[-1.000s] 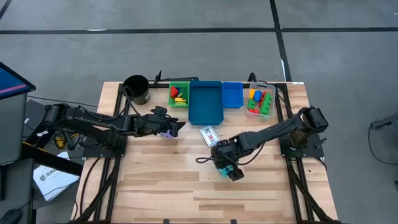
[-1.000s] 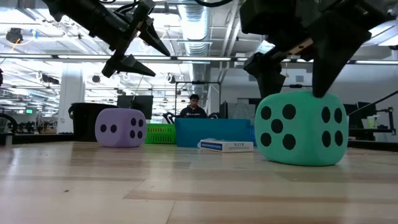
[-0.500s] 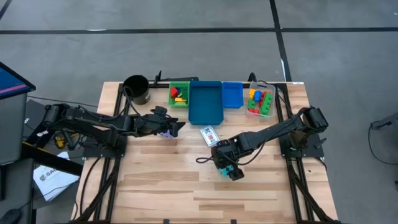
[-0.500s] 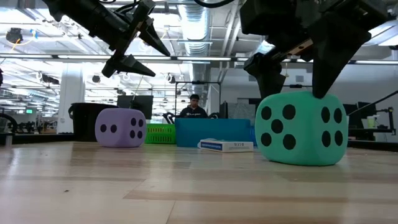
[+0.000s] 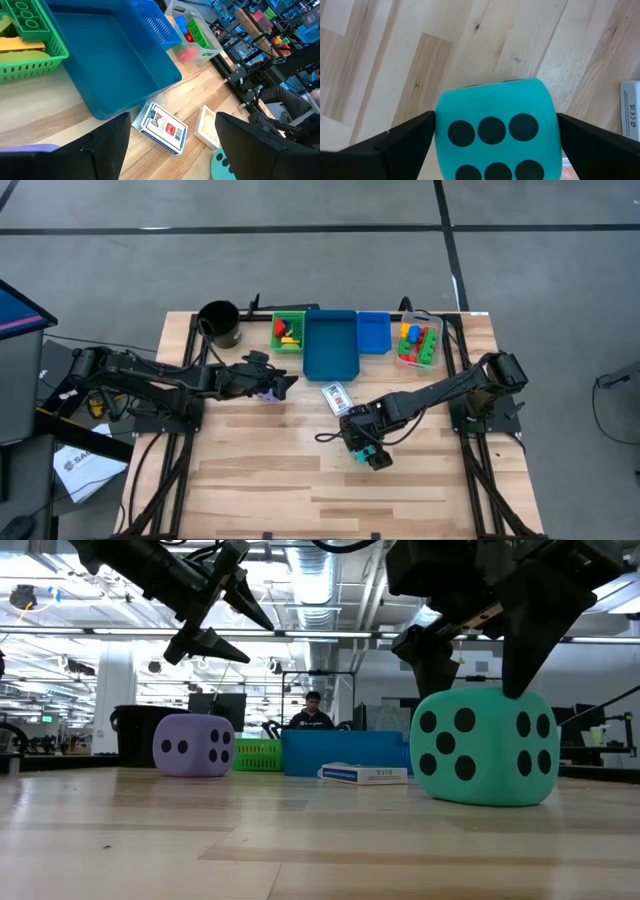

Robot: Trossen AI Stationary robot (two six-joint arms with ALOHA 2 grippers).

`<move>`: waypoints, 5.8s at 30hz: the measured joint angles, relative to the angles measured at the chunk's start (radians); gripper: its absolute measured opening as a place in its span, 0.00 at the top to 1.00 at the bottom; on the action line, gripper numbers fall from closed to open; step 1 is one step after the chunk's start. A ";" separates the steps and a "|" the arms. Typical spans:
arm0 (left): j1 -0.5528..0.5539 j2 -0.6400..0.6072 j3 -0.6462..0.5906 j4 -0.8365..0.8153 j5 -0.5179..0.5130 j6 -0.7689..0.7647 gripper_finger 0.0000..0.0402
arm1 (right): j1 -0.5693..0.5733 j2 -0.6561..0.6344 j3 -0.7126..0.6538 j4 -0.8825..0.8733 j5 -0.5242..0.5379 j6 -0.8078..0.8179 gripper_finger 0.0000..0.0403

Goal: Pick & Place Toys
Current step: Put the blue die into the blue bin

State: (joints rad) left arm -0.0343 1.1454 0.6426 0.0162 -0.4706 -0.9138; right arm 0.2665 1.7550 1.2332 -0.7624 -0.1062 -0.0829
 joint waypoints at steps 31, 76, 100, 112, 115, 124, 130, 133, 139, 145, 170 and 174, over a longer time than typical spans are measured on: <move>0.000 0.000 0.000 0.000 0.000 0.000 0.29 | -0.012 -0.001 -0.012 0.034 0.108 -0.032 0.01; 0.000 0.000 0.000 0.010 0.035 -0.010 0.29 | -0.125 0.000 0.300 -0.184 0.220 0.044 0.17; 0.000 0.000 0.000 0.010 0.085 -0.008 0.29 | -0.702 0.002 0.536 -0.046 0.332 -0.018 0.16; 0.000 0.000 0.000 0.010 0.084 -0.007 0.29 | -0.795 0.002 0.536 -0.060 0.105 0.039 0.07; 0.000 0.000 0.000 0.009 0.084 -0.007 0.29 | -0.784 0.009 0.537 -0.051 0.105 0.034 0.02; 0.000 0.000 0.000 0.010 0.083 -0.010 0.29 | -0.768 0.104 0.536 -0.077 0.052 0.031 0.01; 0.000 0.000 0.000 0.010 0.083 -0.010 0.29 | -0.757 0.158 0.536 -0.080 0.054 0.067 0.01; 0.000 0.000 0.000 0.010 0.083 -0.010 0.29 | -0.762 0.182 0.536 -0.091 0.056 0.113 0.01; 0.000 0.000 0.000 0.011 0.083 -0.011 0.29 | -0.776 0.182 0.536 -0.124 0.107 0.204 0.01; 0.000 0.000 0.000 0.011 0.083 -0.011 0.29 | -0.785 0.177 0.536 -0.122 -0.011 0.154 0.01; 0.002 0.000 0.000 0.011 0.075 -0.091 0.29 | -0.715 0.181 0.536 -0.118 0.077 -0.028 0.02; 0.002 0.000 0.000 0.011 0.075 -0.093 0.29 | -0.692 0.181 0.536 -0.044 0.261 -0.005 0.03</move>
State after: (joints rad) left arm -0.0319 1.1455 0.6426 0.0271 -0.3954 -1.0065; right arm -0.4260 1.9362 1.7695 -0.8060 0.1551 -0.0877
